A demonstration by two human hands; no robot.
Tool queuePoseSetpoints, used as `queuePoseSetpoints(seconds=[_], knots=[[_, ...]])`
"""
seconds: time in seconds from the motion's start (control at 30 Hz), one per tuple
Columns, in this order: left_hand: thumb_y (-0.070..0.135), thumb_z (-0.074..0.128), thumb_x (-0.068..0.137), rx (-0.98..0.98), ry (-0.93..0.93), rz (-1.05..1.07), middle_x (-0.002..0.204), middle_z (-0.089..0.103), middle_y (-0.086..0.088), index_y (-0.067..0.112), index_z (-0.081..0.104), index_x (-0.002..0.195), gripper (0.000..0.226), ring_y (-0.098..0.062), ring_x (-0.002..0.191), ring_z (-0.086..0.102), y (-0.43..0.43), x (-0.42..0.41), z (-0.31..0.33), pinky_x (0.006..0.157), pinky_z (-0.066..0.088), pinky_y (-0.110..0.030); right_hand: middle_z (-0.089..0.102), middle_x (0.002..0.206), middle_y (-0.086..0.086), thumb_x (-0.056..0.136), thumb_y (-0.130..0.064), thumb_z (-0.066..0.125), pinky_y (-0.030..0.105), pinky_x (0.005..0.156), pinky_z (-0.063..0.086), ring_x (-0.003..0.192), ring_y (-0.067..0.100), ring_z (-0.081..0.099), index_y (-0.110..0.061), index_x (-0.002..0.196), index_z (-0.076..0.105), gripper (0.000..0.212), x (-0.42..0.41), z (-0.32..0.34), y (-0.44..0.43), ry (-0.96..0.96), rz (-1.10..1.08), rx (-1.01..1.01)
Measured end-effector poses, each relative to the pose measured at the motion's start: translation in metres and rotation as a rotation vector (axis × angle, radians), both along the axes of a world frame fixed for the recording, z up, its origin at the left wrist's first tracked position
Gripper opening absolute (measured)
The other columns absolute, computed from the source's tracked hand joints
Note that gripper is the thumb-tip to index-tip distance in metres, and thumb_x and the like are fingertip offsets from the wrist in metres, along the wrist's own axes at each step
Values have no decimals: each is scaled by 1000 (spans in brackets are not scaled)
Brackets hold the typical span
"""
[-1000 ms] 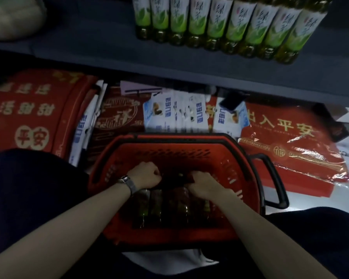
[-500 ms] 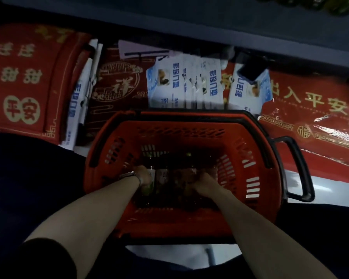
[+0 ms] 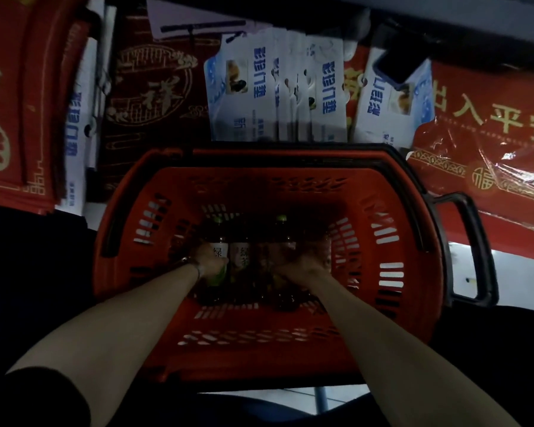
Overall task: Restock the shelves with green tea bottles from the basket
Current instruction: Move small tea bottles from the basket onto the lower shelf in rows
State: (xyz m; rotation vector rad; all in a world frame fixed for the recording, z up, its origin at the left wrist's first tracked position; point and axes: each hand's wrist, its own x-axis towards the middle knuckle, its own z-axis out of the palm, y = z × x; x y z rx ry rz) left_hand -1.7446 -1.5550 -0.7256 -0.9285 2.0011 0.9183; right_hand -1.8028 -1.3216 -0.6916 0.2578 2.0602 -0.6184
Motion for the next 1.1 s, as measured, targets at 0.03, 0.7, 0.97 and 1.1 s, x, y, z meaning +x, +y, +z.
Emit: queuePoseSetpoints(seconds=[0.03,0.7,0.97,1.1], knots=[[27,67,100,7,-20,-18,127,62,-8,11,61,133,37,-30,123,61,0,-1,3,87,50,-31,63,143,11,84,-51,83,29,102,53,130,28,62,-9,148,55,82,1,3,-3,-2,2,13],[41,77,91,-12,246,-438,133,61,-13,4,-10,162,119,-24,113,67,19,-17,119,88,58,-32,79,93,-2,49,-60,82,42,87,65,92,22,78,-23,98,75,61,-2,102,25,312,-24,-217],[50,76,91,34,604,-502,133,64,-1,8,17,157,98,-14,117,64,31,-29,237,94,53,-27,73,95,-10,65,-50,95,25,87,56,97,11,71,-34,100,69,46,-6,187,38,547,-53,-222],[45,75,93,95,753,-452,118,64,18,16,30,147,77,-4,112,64,35,-26,284,88,53,-20,67,94,-18,61,-38,101,22,87,54,91,5,67,-35,106,57,63,-7,218,41,643,-66,-282]])
